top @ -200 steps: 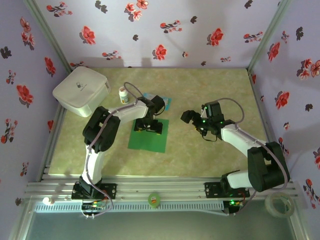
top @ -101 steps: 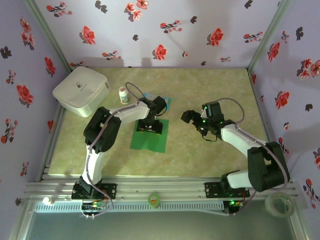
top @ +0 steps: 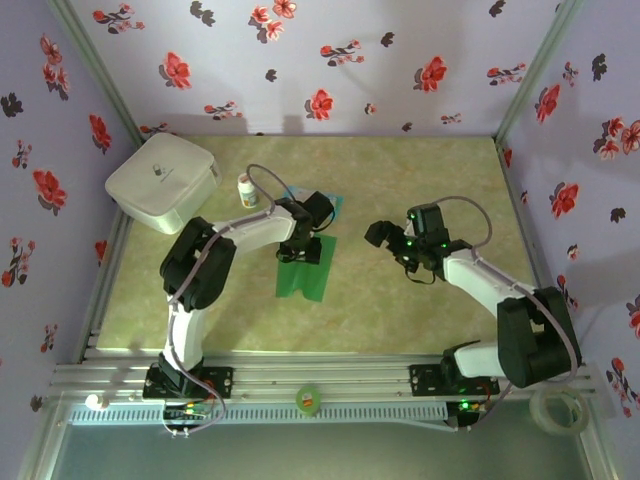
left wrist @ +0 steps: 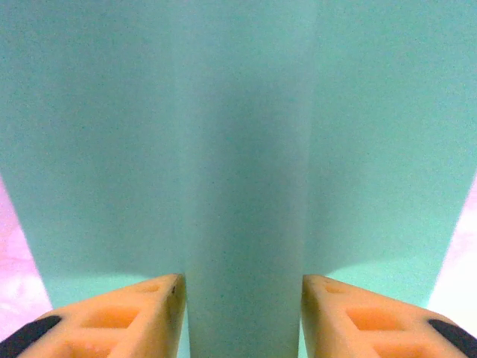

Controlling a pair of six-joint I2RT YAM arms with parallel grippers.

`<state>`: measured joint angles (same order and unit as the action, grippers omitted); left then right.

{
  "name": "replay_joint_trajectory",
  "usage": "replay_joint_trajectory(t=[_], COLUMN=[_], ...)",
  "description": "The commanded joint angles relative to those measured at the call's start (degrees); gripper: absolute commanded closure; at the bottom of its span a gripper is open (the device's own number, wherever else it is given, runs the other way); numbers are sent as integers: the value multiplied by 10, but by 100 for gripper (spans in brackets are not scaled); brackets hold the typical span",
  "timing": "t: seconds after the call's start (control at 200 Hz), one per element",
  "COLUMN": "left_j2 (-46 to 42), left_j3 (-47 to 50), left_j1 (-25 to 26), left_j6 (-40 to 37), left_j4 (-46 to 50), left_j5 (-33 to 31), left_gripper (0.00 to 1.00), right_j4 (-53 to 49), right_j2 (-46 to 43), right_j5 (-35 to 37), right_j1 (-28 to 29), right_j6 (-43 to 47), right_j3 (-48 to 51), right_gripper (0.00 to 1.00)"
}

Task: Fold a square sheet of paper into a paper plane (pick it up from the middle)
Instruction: First fold the square sheet of paper in half at the center of the table.

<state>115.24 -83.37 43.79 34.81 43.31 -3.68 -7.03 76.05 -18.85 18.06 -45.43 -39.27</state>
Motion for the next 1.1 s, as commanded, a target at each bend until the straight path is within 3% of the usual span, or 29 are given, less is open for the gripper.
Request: replay_joint_trajectory(t=[0.0,0.27,0.485,0.595,0.785,1.095], left_j2=[-34,-57,-94,-119,-136,-99], left_j3=[3,6,16,43,126,217], left_j1=[4,3,2,0,-4,-3], left_j6=[6,13,37,72,177,290], left_j4=[-11,-25,-72,-142,-347,-537], left_j5=[-6,14,81,150,271,313], left_gripper=[57,63,63,63,64,64], right_j4=[-20,-30,-39,-58,-59,-15], right_j2=[-26,-55,-73,-83,-108,-100], right_j5=[36,75,92,111,109,38], right_j1=[4,5,3,-3,-21,-31], right_j6=[7,3,5,8,3,-13], right_j3=[-5,4,4,-2,1,12], right_gripper=[1,1,1,1,1,1])
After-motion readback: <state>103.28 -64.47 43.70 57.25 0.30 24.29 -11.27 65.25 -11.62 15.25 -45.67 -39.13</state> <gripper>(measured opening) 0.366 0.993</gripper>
